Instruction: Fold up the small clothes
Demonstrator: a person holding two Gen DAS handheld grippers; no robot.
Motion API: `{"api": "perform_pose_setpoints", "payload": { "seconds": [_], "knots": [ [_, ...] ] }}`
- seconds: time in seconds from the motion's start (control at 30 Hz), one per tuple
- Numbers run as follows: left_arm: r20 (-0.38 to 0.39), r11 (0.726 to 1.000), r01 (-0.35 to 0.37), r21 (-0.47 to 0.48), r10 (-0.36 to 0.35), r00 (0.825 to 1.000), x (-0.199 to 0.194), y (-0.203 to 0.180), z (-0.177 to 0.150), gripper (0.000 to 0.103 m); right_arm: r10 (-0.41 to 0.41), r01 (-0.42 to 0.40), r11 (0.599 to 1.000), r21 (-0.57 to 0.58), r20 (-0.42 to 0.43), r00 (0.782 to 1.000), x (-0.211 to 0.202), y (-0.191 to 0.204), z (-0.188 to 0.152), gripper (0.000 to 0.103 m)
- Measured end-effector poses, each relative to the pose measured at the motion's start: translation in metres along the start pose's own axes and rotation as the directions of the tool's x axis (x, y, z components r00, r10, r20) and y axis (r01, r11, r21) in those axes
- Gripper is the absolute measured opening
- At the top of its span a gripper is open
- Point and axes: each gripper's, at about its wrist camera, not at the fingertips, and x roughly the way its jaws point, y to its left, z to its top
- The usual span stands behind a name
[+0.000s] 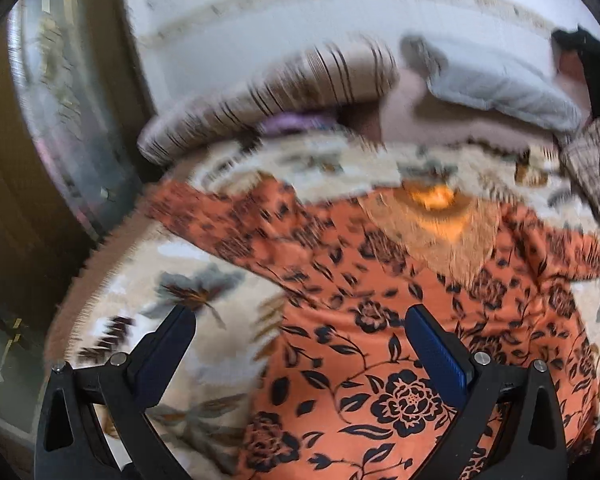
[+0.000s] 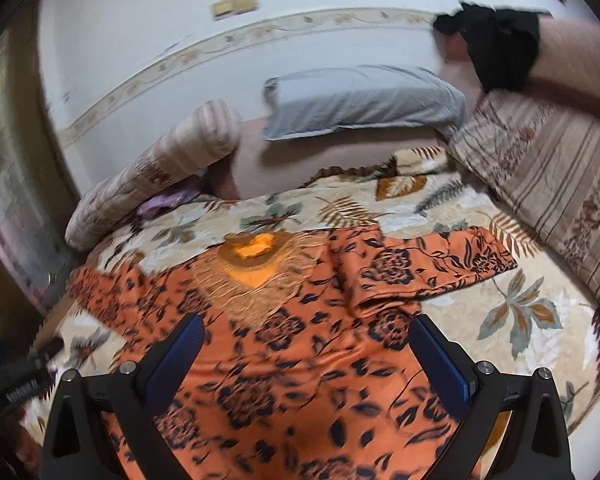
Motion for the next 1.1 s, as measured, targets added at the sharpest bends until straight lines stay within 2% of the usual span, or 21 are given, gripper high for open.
{"api": "perform_pose_setpoints", "payload": {
  "seconds": [0.07, 0.1, 0.17, 0.23, 0.33, 0.4, 0.47, 0.53, 0.57, 0.6, 0.63, 0.67, 0.7, 0.73, 0.77, 0.8, 0.87, 0.93, 1.0, 1.07, 1.1],
  "knots": [
    [-0.069, 1.000, 0.020, 0.023, -0.018, 0.997, 0.035, -0.009, -0.003, 0.103, 0.049, -0.047, 0.992, 0.113, -0.014, 0.999, 0.023, -0.044, 0.012, 0.103],
    [-0.126, 0.999, 0.029, 0.036, -0.025, 0.992, 0.059, -0.015, -0.007, 0.103, 0.062, -0.056, 0.977, 0.205, -0.023, 0.998, 0.038, -0.074, 0.017, 0.103],
    [-0.202, 0.998, 0.041, 0.044, -0.031, 0.979, 0.093, -0.022, -0.011, 0.103, 0.053, -0.033, 0.921, 0.387, -0.042, 0.998, 0.061, -0.130, 0.022, 0.103],
    [-0.230, 0.998, 0.039, 0.041, -0.028, 0.973, 0.121, -0.028, -0.014, 0.103, 0.082, -0.049, 0.824, 0.565, -0.033, 0.996, 0.080, -0.184, 0.018, 0.103],
    [-0.198, 0.998, 0.049, 0.046, -0.038, 0.980, 0.140, -0.034, -0.014, 0.103, 0.144, -0.079, 0.641, 0.763, -0.018, 0.989, 0.108, -0.248, 0.007, 0.098],
    [-0.203, 0.996, 0.079, 0.048, -0.067, 0.977, 0.152, -0.035, -0.016, 0.103, 0.158, -0.072, 0.576, 0.814, -0.024, 0.987, 0.124, -0.270, 0.006, 0.083],
    [-0.231, 0.994, 0.110, 0.022, -0.102, 0.968, 0.162, -0.032, -0.017, 0.103, 0.163, -0.069, 0.544, 0.836, -0.025, 0.986, 0.139, -0.283, 0.012, 0.071],
    [-0.236, 0.992, 0.128, -0.022, -0.129, 0.963, 0.165, -0.027, -0.013, 0.103, 0.137, -0.025, 0.542, 0.840, -0.059, 0.989, 0.154, -0.289, 0.023, 0.069],
    [-0.240, 0.991, 0.132, -0.024, -0.134, 0.961, 0.166, -0.026, -0.013, 0.103, 0.112, 0.005, 0.547, 0.837, -0.079, 0.991, 0.161, -0.293, 0.028, 0.065],
    [-0.242, 0.991, 0.135, -0.021, -0.136, 0.961, 0.167, -0.026, -0.013, 0.103, 0.087, 0.038, 0.549, 0.835, -0.102, 0.991, 0.169, -0.296, 0.031, 0.055],
    [-0.238, 0.991, 0.135, -0.020, -0.136, 0.962, 0.167, -0.026, -0.013, 0.103, 0.065, 0.077, 0.546, 0.834, -0.134, 0.989, 0.180, -0.302, 0.033, 0.050],
    [-0.235, 0.991, 0.132, -0.022, -0.133, 0.963, 0.168, -0.026, -0.013, 0.103, 0.048, 0.130, 0.537, 0.833, -0.184, 0.982, 0.192, -0.307, 0.032, 0.045],
    [-0.233, 0.991, 0.130, -0.023, -0.132, 0.963, 0.167, -0.026, -0.014, 0.103, 0.039, 0.166, 0.523, 0.836, -0.218, 0.975, 0.200, -0.311, 0.030, 0.035],
    [-0.232, 0.991, 0.129, -0.023, -0.130, 0.964, 0.168, -0.026, -0.014, 0.103, 0.019, 0.182, 0.509, 0.841, -0.222, 0.975, 0.203, -0.311, 0.031, 0.035],
    [-0.232, 0.992, 0.128, -0.022, -0.130, 0.964, 0.168, -0.027, -0.014, 0.103, 0.006, 0.186, 0.514, 0.838, -0.220, 0.975, 0.204, -0.310, 0.034, 0.035],
    [-0.233, 0.991, 0.128, -0.024, -0.130, 0.964, 0.168, -0.027, -0.014, 0.103, -0.009, 0.190, 0.537, 0.822, -0.220, 0.975, 0.205, -0.307, 0.038, 0.039],
    [-0.237, 0.992, 0.128, -0.024, -0.130, 0.963, 0.169, -0.027, -0.013, 0.103, -0.026, 0.210, 0.567, 0.796, -0.237, 0.971, 0.209, -0.305, 0.042, 0.039],
    [-0.237, 0.991, 0.131, -0.021, -0.132, 0.963, 0.169, -0.027, -0.013, 0.103, -0.005, 0.197, 0.536, 0.821, -0.230, 0.973, 0.206, -0.309, 0.040, 0.036],
    [-0.237, 0.990, 0.137, -0.019, -0.137, 0.962, 0.169, -0.026, -0.013, 0.103, 0.039, 0.160, 0.498, 0.852, -0.207, 0.978, 0.192, -0.312, 0.036, 0.038],
    [-0.237, 0.990, 0.139, -0.018, -0.139, 0.962, 0.169, -0.026, -0.013, 0.103, 0.055, 0.144, 0.510, 0.848, -0.199, 0.978, 0.178, -0.306, 0.033, 0.039],
    [-0.236, 0.990, 0.138, -0.018, -0.138, 0.962, 0.168, -0.026, -0.014, 0.103, 0.060, 0.143, 0.521, 0.841, -0.203, 0.977, 0.177, -0.304, 0.031, 0.054]
  ]
}}
